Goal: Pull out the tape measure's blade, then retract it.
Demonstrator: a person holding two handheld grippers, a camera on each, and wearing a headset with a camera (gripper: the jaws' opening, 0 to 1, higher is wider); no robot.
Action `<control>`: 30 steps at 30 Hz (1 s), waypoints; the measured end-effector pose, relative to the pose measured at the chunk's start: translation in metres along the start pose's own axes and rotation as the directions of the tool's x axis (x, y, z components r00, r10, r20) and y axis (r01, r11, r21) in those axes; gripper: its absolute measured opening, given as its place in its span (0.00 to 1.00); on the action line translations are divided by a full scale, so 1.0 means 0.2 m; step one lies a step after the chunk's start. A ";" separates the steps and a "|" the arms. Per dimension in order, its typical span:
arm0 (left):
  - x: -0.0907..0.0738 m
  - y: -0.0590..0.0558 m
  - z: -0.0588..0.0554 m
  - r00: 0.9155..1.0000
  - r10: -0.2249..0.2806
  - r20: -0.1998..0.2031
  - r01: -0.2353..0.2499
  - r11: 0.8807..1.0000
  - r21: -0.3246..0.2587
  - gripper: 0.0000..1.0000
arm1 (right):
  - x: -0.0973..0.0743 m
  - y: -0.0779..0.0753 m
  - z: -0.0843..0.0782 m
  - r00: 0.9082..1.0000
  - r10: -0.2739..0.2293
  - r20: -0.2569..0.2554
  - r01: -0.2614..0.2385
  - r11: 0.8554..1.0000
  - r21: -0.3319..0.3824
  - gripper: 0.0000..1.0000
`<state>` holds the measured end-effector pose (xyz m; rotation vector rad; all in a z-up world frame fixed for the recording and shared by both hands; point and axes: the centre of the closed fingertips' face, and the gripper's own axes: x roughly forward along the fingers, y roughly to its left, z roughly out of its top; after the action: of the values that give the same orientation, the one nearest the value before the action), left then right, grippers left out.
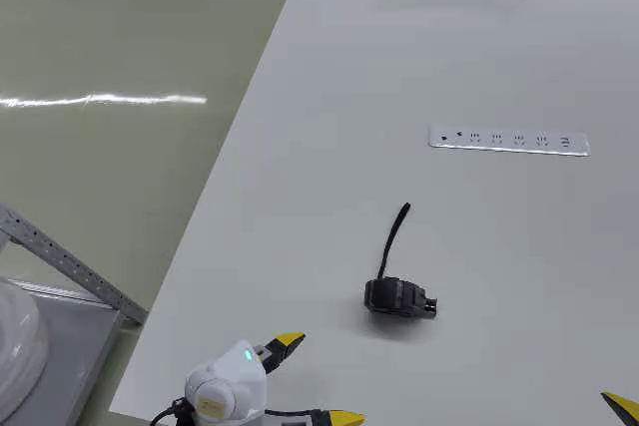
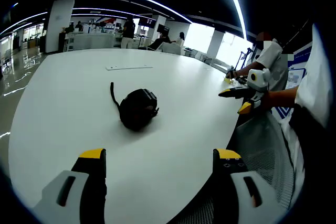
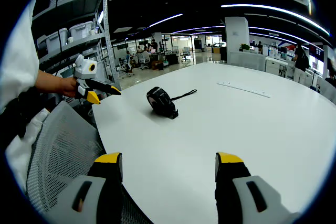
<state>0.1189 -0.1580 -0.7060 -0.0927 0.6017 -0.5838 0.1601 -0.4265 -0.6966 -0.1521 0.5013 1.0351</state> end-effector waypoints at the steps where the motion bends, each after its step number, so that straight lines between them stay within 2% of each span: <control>1: 0.00 0.00 0.00 1.000 0.001 0.002 -0.001 1.000 -0.002 0.82 | 0.00 0.00 0.00 1.000 -0.001 0.001 0.001 1.000 0.001 0.73; 30: -0.01 0.00 0.00 1.000 -0.004 0.002 0.004 1.000 0.003 0.82 | -0.01 -0.01 -0.01 1.000 -0.024 0.016 0.024 1.000 0.002 0.73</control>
<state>0.1172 -0.1579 -0.7056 -0.0916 0.5987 -0.5881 0.1606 -0.4304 -0.6973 -0.1473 0.4846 1.0114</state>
